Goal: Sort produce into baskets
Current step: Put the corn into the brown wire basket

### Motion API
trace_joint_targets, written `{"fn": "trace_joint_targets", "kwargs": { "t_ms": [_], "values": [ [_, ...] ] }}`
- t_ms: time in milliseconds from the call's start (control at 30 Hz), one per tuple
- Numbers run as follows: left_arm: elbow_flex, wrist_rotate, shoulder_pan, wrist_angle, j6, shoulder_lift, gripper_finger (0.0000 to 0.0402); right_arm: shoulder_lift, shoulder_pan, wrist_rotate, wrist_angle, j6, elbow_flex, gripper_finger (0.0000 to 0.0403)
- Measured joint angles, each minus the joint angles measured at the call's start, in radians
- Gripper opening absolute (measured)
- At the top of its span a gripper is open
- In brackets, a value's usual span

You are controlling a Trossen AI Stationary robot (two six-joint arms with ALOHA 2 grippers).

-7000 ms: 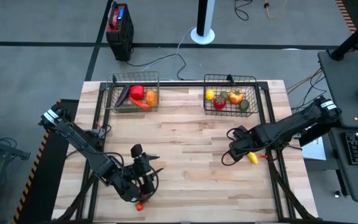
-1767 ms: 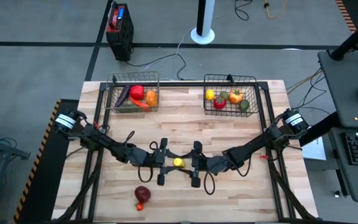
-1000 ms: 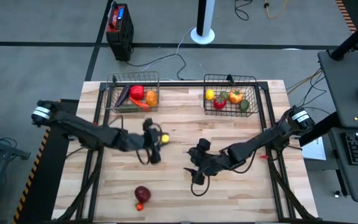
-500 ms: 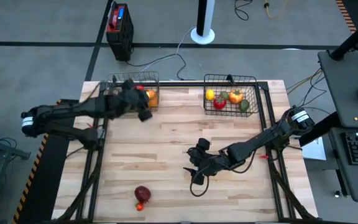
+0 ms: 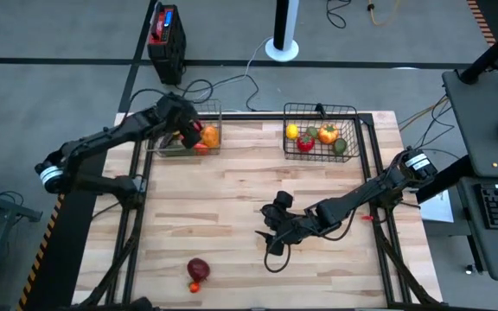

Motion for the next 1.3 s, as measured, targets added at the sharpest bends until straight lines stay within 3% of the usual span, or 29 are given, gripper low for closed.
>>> {"fn": "trace_joint_targets", "kwargs": {
  "t_ms": [567,967,1300],
  "values": [
    [0.003,-0.006,0.029,-0.009,0.068,0.188,0.0152,0.0,0.0,-0.001,0.0,0.005,0.0,0.0327],
    [0.003,-0.012,0.032,-0.007,0.073,0.213,0.0154,0.0,0.0,-0.002,0.0,0.005,-0.001,0.0327],
    [0.003,-0.012,0.033,-0.008,0.057,0.213,0.0208,0.0,0.0,-0.002,0.0,0.005,-0.001,0.0327]
  ]
}}
